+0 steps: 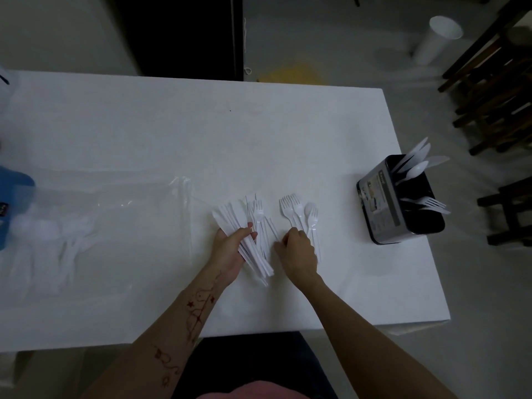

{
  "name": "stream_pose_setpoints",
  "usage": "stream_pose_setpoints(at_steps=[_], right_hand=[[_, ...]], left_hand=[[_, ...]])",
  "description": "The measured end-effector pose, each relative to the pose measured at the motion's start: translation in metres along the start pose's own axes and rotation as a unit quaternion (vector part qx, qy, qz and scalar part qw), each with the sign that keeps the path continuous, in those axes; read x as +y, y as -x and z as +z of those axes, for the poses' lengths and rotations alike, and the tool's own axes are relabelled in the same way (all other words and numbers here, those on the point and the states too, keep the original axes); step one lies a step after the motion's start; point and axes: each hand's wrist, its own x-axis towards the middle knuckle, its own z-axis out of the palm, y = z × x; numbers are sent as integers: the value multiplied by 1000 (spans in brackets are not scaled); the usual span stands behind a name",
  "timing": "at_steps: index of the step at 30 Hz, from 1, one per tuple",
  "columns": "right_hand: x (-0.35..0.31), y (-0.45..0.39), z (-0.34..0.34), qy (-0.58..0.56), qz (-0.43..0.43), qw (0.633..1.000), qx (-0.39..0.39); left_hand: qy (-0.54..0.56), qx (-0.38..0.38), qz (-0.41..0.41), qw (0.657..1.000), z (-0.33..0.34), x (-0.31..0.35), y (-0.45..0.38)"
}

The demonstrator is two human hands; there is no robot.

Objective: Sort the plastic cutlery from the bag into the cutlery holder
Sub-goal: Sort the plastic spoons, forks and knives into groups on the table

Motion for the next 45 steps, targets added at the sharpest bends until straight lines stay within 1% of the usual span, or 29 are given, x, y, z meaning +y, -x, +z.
stream_pose_setpoints(at_steps=[6, 8, 10, 14, 16, 17, 20, 24, 27, 31, 33, 36, 40, 43, 45], right_hand=[[3, 2, 4, 9, 39, 999, -1], [2, 5, 2, -6, 47, 999, 11], [2, 8, -2, -28, 36, 999, 27], [3, 18, -12, -102, -29, 992, 64], [2, 25, -17, -146, -82, 982, 82], [0, 28, -20, -155, -116, 978, 75], [-2, 36, -21, -145, -211, 966, 41], [-3, 43, -16, -112, -257, 959, 28], [-4, 45, -16, -132, -237, 962, 23], [-5, 42, -17, -203, -133, 970, 21], [-2, 35, -16, -193, -93, 976, 23], [8, 25, -19, -186, -63, 980, 33], [21, 10, -52, -262, -28, 962, 63], [33, -6, -97, -319, -36, 942, 103], [40, -19, -134, -363, -41, 920, 141]], left_hand=[[-16, -15, 9, 1000, 0, 3, 3], [-21, -19, 5, 1000, -2, 5, 4], [-32, -27, 2, 999, -3, 6, 5], [-32, -37, -3, 999, -1, 9, 8], [-29, -39, -6, 999, 0, 9, 9], [-26, -42, -5, 999, 0, 9, 9], [-9, -58, 1, 998, 3, 11, 9], [-10, -35, 0, 999, 4, 14, 5], [-27, -34, 6, 999, 3, 14, 2], [-43, -16, 6, 999, 2, 14, -2], [-38, -5, 9, 999, 3, 14, -2], [-31, 9, 2, 999, 9, 13, -4], [-14, -10, 0, 1000, 43, 16, -5], [11, -26, 0, 1000, 97, 21, -8], [35, -54, -7, 998, 141, 25, -14]])
